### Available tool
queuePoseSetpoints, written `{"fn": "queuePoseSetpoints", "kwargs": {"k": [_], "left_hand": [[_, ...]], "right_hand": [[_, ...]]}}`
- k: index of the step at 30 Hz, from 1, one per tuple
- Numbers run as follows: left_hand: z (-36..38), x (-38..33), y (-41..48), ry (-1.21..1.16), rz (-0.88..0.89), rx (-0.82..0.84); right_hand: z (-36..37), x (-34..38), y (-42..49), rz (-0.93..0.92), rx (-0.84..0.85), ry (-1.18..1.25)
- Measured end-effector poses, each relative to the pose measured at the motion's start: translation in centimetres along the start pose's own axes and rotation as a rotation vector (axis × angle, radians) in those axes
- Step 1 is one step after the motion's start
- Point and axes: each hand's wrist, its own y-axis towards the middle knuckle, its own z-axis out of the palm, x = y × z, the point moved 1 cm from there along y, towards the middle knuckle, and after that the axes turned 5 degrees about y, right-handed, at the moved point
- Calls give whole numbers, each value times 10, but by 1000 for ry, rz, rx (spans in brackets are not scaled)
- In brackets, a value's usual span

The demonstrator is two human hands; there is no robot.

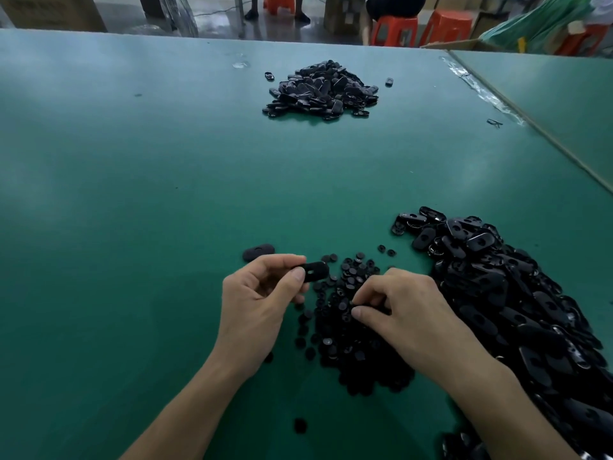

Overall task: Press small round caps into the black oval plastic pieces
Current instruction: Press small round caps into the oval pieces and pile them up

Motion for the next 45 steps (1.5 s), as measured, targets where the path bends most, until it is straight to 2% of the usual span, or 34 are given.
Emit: {"fn": "queuePoseSetpoints", "kwargs": {"k": [5,11,17,34,45], "left_hand": [[0,-1,-1,-19,2,3],[4,-5,-2,-45,-8,0],[6,-8,-4,-48,-3,7],[8,-6,-6,49,22,45],[8,-8,-7,120,69,46]], "right_hand": [[0,-1,2,-6,-19,74],[-8,8,-2,-60,-91,390],[-3,18,-2,-84,-122,531],[6,18,1,-30,-166,592],[5,30,1,-51,-215,443]]}}
